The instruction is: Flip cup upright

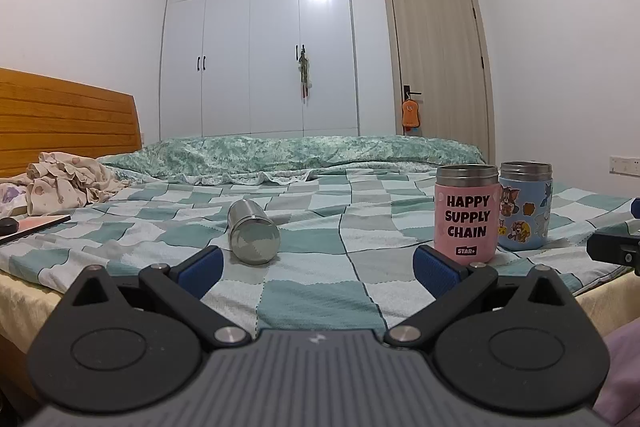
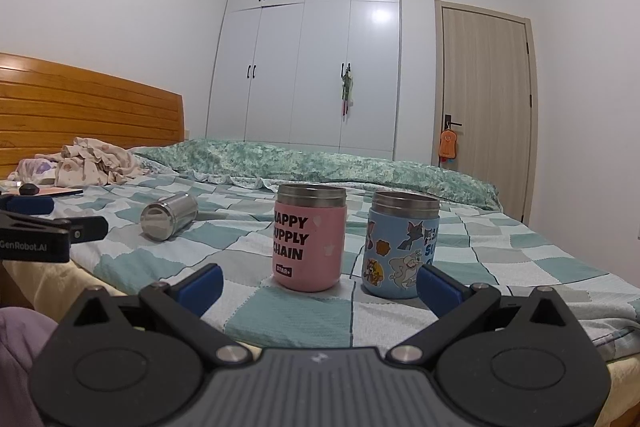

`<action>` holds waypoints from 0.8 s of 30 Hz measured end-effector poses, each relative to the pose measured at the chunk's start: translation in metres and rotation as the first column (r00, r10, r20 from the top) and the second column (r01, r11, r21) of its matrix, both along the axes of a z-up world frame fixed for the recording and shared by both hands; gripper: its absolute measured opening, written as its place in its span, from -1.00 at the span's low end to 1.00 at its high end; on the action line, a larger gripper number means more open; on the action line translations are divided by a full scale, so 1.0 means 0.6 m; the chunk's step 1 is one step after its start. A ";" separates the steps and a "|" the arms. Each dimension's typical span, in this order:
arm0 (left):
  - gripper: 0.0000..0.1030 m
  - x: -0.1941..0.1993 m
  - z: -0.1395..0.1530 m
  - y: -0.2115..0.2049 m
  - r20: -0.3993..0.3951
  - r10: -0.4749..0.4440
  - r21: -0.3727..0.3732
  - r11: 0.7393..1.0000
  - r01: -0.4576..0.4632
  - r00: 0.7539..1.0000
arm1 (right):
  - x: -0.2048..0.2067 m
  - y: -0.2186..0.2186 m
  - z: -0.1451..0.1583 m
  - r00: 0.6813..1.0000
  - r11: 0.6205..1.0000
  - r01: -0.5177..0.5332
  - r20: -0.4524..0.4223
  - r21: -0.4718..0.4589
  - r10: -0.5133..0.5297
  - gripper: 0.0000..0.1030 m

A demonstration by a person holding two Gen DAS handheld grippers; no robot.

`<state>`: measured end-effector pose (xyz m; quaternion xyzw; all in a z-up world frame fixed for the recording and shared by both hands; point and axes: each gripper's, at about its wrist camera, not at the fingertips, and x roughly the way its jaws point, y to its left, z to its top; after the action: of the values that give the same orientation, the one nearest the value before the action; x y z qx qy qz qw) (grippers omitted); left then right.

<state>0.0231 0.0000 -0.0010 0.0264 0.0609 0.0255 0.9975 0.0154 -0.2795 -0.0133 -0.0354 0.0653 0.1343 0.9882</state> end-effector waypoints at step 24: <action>1.00 -0.002 0.001 0.000 0.007 -0.002 -0.001 1.000 0.002 1.000 | 0.000 0.000 -0.001 1.000 1.000 0.000 0.001 0.000 0.000 1.00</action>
<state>0.0222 0.0001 -0.0006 0.0259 0.0575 0.0244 0.9977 0.0154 -0.2796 -0.0140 -0.0355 0.0648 0.1343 0.9882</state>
